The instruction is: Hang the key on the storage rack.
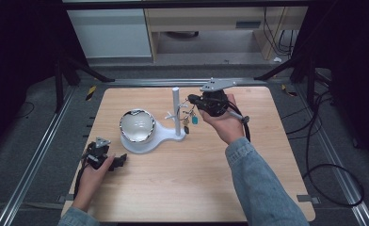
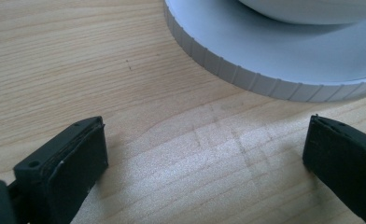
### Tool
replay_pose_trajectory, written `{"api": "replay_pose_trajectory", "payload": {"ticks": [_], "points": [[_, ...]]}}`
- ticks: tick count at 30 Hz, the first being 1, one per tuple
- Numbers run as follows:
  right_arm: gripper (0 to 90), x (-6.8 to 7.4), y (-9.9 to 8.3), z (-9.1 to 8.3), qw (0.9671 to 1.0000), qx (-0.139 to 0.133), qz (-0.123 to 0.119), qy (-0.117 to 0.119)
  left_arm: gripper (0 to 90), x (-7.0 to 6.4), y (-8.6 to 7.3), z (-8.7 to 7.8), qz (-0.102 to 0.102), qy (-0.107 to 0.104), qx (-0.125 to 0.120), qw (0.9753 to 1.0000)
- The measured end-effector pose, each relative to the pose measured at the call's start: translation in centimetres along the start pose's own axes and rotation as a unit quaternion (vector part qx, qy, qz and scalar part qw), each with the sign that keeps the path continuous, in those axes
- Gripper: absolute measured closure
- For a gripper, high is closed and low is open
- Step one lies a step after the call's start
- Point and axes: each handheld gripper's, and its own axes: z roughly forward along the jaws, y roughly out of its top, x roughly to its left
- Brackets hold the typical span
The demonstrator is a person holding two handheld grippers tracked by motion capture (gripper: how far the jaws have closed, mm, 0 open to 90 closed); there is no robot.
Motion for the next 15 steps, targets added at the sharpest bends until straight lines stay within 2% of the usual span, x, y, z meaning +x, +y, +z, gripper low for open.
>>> {"api": "replay_pose_trajectory", "payload": {"ticks": [15], "points": [[88.6, -0.1, -0.5, 1.5, 0.9999, 0.009, 0.008, 0.011, 0.0, 0.0, 0.0, 0.0, 0.001, 0.0, 0.0, 1.0]]}}
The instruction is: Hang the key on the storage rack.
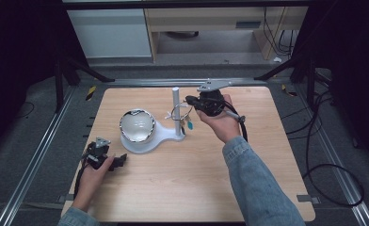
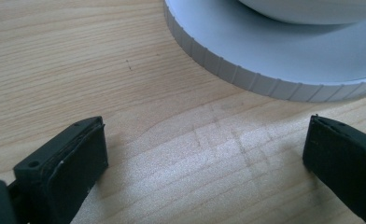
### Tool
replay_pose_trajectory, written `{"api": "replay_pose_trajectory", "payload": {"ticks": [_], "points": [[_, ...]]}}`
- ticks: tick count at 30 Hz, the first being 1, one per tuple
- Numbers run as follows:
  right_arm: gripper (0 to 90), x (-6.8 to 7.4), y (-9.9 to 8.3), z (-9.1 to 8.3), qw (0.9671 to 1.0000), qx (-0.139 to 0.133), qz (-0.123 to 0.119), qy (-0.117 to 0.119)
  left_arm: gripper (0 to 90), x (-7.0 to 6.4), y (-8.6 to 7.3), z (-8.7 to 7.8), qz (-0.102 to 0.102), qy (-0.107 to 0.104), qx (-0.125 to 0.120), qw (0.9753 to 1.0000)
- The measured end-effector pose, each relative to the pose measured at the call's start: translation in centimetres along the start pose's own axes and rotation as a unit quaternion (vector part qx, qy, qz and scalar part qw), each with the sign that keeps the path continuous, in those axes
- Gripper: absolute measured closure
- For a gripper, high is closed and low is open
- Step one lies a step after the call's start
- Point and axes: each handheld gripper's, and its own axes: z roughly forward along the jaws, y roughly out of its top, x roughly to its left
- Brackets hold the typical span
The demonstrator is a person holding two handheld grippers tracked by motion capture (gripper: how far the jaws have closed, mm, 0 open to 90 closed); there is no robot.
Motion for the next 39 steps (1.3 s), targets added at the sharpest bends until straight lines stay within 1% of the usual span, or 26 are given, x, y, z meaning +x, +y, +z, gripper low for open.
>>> {"api": "replay_pose_trajectory", "payload": {"ticks": [4, 10, 16, 20, 26, 33, 36, 37, 39], "points": [[88.5, 0.0, -0.1, 0.2, 1.0, 0.003, 0.002, 0.003, 0.0, 0.0, 0.0, 0.0, 0.0, 0.0, 0.0, 1.0], [88.4, -0.2, -0.2, 0.4, 0.9999, 0.005, 0.01, 0.008, 0.0, 0.0, 0.0, 0.0, 0.0, 0.0, 0.0, 1.0], [87.1, -0.6, -0.3, 0.4, 0.9996, 0.001, 0.025, 0.011, 0.0, 0.0, 0.0, 0.0, 0.0, 0.0, 0.0, 1.0], [82.5, -0.8, -0.4, 0.4, 0.9995, -0.001, 0.031, 0.008, 0.0, 0.0, 0.0, 0.0, 0.0, 0.0, 0.0, 1.0], [77.9, -0.9, -0.5, 0.2, 0.9995, 0.0, 0.033, 0.001, 0.0, 0.0, 0.0, 0.0, 0.0, -0.001, 0.0, 1.0], [69.0, -1.4, -0.6, -0.3, 0.999, -0.002, 0.041, -0.019, 0.0, 0.0, 0.0, 0.0, 0.001, -0.001, 0.0, 1.0], [64.0, -1.6, -0.7, -0.6, 0.9987, -0.001, 0.041, -0.031, 0.0, 0.0, 0.0, 0.0, 0.001, -0.001, 0.0, 1.0], [61.6, -1.7, -0.8, -0.7, 0.9985, -0.004, 0.043, -0.035, 0.0, 0.0, 0.0, 0.0, 0.001, -0.001, 0.0, 1.0], [56.1, -1.8, -1.0, -0.8, 0.9981, -0.001, 0.044, -0.043, 0.0, 0.0, 0.0, 0.0, 0.001, -0.001, 0.0, 1.0]]}}
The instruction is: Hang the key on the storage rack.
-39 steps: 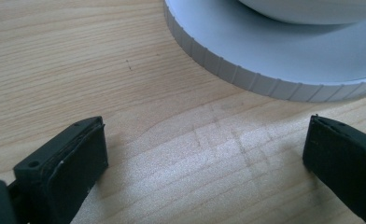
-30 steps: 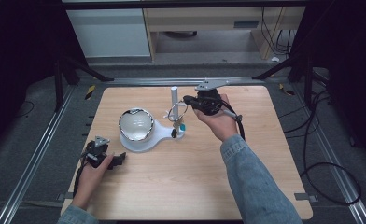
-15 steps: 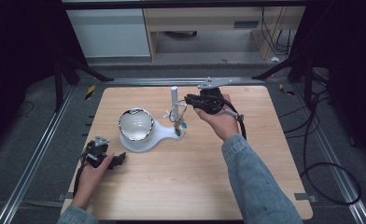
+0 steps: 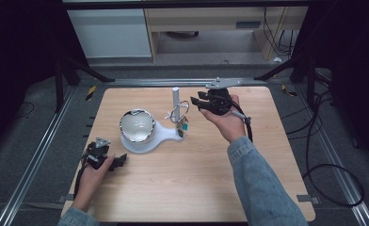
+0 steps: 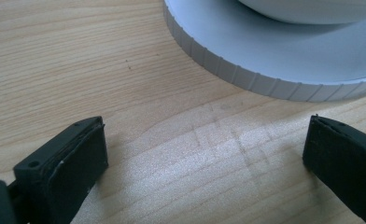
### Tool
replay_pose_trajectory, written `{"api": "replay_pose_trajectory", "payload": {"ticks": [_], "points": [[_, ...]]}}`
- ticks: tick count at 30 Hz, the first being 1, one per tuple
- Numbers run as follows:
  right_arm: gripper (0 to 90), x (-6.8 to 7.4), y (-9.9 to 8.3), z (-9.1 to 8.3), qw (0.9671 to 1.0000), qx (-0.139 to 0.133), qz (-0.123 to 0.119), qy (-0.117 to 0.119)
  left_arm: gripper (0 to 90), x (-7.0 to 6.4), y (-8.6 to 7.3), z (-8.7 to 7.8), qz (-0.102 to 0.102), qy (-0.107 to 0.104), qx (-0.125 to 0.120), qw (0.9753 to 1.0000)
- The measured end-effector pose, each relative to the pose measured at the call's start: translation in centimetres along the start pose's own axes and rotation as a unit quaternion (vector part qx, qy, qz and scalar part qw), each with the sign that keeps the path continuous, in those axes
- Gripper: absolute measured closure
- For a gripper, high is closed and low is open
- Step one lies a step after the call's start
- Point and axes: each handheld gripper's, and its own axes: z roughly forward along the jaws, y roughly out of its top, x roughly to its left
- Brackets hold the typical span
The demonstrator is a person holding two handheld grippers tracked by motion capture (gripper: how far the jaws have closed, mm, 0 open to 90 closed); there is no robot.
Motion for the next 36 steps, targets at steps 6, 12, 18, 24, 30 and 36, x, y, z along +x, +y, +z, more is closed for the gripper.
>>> {"api": "replay_pose_trajectory", "payload": {"ticks": [6, 12, 18, 24, 30, 36], "points": [[37.3, -0.4, -0.7, -0.2, 0.9996, 0.008, 0.011, -0.024, 0.0, 0.0, 0.0, 0.0, 0.0, 0.0, 0.0, 1.0], [18.6, -0.9, -1.1, -0.2, 0.9984, 0.032, 0.032, -0.035, 0.0, 0.0, 0.0, 0.0, 0.0, 0.0, 0.0, 1.0], [8.9, -0.9, -1.3, -0.6, 0.9978, 0.039, 0.032, -0.043, 0.0, 0.0, 0.0, 0.0, 0.0, 0.0, 0.0, 1.0], [7.2, -0.8, -2.4, -1.5, 0.9981, 0.032, 0.019, -0.049, 0.0, 0.0, 0.0, 0.0, 0.0, 0.0, 0.0, 1.0], [7.1, -0.8, -4.6, -2.5, 0.9971, 0.044, 0.011, -0.062, 0.0, 0.0, 0.0, 0.0, 0.0, 0.0, 0.0, 1.0], [7.1, -1.2, -6.7, -3.5, 0.9963, 0.051, 0.017, -0.068, 0.0, 0.0, 0.0, 0.0, 0.0, 0.0, 0.0, 1.0]]}}
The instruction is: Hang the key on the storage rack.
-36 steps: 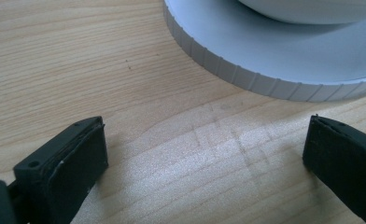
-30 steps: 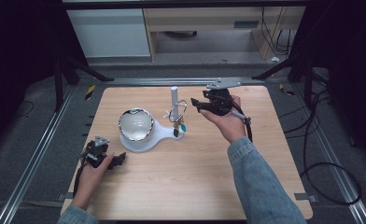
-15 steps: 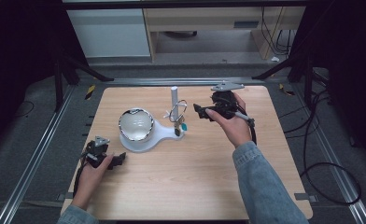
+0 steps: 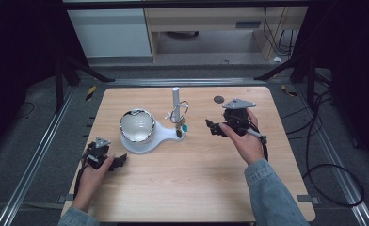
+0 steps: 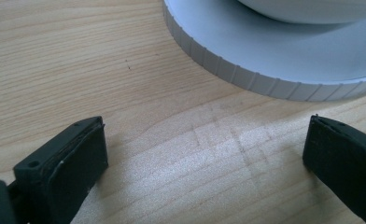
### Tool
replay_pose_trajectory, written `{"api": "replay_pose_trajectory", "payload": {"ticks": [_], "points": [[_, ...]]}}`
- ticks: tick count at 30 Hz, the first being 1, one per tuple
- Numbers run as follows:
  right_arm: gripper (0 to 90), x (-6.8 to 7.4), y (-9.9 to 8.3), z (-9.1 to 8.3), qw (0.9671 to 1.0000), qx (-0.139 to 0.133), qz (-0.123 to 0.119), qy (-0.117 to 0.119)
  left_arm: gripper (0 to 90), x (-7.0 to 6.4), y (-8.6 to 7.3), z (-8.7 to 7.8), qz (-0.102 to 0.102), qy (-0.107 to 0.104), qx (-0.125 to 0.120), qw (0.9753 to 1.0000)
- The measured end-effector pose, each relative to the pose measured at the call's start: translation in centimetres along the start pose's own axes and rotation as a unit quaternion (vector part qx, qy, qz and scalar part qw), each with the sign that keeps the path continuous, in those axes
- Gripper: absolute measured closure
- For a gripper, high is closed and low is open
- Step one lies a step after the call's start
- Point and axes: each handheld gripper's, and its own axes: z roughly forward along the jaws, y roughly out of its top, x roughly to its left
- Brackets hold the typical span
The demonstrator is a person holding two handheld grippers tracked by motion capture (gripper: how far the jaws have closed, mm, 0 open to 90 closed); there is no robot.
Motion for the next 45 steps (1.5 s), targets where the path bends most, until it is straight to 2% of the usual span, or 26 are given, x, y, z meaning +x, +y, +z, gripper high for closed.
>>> {"api": "replay_pose_trajectory", "payload": {"ticks": [16, 22, 24, 29, 33, 41, 45], "points": [[7.2, -1.6, -4.8, -0.6, 0.9993, 0.029, 0.023, -0.007, 0.0, 0.0, 0.0, 0.0, 0.0, 0.0, 0.0, 1.0], [7.4, -1.6, -7.0, -0.3, 0.9982, 0.05, 0.032, -0.002, 0.0, 0.0, 0.0, 0.0, -0.002, 0.0, -0.002, 1.0], [7.1, -1.5, -7.7, 0.0, 0.9971, 0.07, 0.03, -0.002, 0.0, 0.0, 0.0, 0.0, -0.002, 0.0, -0.002, 1.0], [7.7, -1.5, -9.2, 0.6, 0.9948, 0.095, 0.037, 0.001, 0.0, 0.0, 0.0, 0.0, -0.002, 0.001, -0.002, 1.0], [7.9, -2.0, -10.2, 1.0, 0.9935, 0.104, 0.046, -0.008, 0.0, 0.0, 0.0, 0.0, -0.002, 0.001, -0.002, 1.0], [8.5, -4.3, -11.6, 1.0, 0.9887, 0.118, 0.076, -0.054, 0.0, 0.0, 0.0, 0.0, -0.002, 0.001, -0.001, 1.0], [8.5, -5.5, -11.9, 0.6, 0.9871, 0.112, 0.089, -0.072, 0.0, 0.0, 0.0, 0.0, -0.002, 0.001, -0.001, 1.0]]}}
